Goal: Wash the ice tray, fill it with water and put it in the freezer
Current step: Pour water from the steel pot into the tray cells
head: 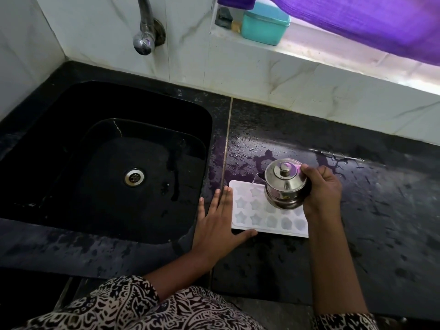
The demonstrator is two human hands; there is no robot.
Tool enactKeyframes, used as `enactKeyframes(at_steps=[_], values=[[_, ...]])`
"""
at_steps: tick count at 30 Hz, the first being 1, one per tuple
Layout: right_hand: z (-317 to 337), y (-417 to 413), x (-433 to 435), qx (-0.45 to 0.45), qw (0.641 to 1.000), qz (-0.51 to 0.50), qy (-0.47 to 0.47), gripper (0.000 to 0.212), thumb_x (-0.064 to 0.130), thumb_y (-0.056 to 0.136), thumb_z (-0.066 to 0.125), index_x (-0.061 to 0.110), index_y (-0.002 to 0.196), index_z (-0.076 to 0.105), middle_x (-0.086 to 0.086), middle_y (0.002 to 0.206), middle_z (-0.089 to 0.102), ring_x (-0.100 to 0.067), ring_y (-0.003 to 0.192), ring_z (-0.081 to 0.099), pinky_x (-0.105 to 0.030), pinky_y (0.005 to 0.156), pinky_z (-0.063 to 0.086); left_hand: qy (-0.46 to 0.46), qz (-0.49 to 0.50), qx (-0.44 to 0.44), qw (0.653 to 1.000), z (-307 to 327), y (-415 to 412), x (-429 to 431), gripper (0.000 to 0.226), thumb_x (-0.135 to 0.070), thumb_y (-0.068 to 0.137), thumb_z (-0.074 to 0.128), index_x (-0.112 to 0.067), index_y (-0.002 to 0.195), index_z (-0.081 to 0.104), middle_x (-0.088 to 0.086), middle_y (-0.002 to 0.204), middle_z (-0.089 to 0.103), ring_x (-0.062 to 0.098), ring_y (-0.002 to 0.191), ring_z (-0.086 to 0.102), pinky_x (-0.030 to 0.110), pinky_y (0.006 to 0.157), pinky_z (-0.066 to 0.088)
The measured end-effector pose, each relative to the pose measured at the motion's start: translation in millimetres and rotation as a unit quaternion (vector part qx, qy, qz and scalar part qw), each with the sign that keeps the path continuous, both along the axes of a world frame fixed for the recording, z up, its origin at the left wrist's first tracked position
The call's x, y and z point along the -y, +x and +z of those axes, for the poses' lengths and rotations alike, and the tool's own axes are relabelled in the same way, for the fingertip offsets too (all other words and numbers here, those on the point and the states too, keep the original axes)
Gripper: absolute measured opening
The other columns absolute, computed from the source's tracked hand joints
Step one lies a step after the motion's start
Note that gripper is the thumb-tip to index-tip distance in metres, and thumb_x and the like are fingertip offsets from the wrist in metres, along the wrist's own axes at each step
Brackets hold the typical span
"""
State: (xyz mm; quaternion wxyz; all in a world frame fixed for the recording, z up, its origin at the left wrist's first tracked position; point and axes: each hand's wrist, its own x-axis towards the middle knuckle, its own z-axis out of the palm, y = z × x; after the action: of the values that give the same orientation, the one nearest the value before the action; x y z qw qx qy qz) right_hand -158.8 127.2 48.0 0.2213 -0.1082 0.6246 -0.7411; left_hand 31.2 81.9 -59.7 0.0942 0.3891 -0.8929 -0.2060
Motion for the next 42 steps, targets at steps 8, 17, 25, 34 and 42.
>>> enactKeyframes(at_steps=[8,17,25,34,42], values=[[-0.7,-11.4,-13.7,0.028,0.999,-0.02,-0.03,0.029,-0.003,0.085,0.057,0.012,0.063,0.045,0.008,0.049,0.055,-0.007,0.05,0.05,-0.017,0.054,0.045,0.004,-0.001,0.001,1.0,3.6,0.8,-0.3,0.115,-0.089,0.074,0.029,-0.015,0.154,-0.008,-0.002,0.164,-0.003,0.013,0.15,-0.006,0.043,0.114,-0.015],[-3.0,-14.0,-20.6,-0.021,0.999,-0.033,0.03,0.033,0.001,0.083,0.063,0.014,0.06,0.044,0.006,0.049,0.05,-0.009,0.05,0.046,-0.02,0.052,0.045,0.011,-0.004,0.008,1.0,4.9,1.2,-1.0,0.113,-0.088,0.076,0.028,-0.016,0.154,-0.011,-0.003,0.163,-0.006,0.013,0.149,-0.009,0.045,0.116,-0.013],[-2.1,-13.8,-21.4,-0.046,0.996,-0.03,0.065,0.034,0.003,0.082,0.065,0.016,0.059,0.042,0.005,0.05,0.046,-0.01,0.049,0.045,-0.022,0.05,0.045,0.018,-0.005,0.013,1.0,4.6,0.9,-0.9,0.114,-0.089,0.075,0.027,-0.016,0.154,-0.012,-0.003,0.163,-0.008,0.012,0.149,-0.01,0.046,0.117,-0.011],[-0.7,-15.3,-20.9,-0.051,0.996,-0.028,0.069,0.036,0.002,0.081,0.065,0.016,0.059,0.041,0.005,0.05,0.045,-0.008,0.048,0.042,-0.02,0.048,0.042,0.012,-0.005,0.015,1.0,3.5,0.3,-0.9,0.115,-0.09,0.073,0.024,-0.016,0.154,-0.01,-0.003,0.163,-0.006,0.013,0.149,-0.008,0.047,0.117,-0.01],[0.3,-14.7,-22.0,-0.062,0.994,-0.027,0.088,0.033,0.005,0.082,0.065,0.016,0.061,0.043,-0.001,0.058,0.046,-0.009,0.05,0.045,-0.022,0.05,0.045,0.01,-0.004,0.013,1.0,3.4,0.8,-0.9,0.114,-0.089,0.074,0.024,-0.016,0.154,-0.01,-0.002,0.164,-0.004,0.013,0.15,-0.006,0.047,0.117,-0.008]])
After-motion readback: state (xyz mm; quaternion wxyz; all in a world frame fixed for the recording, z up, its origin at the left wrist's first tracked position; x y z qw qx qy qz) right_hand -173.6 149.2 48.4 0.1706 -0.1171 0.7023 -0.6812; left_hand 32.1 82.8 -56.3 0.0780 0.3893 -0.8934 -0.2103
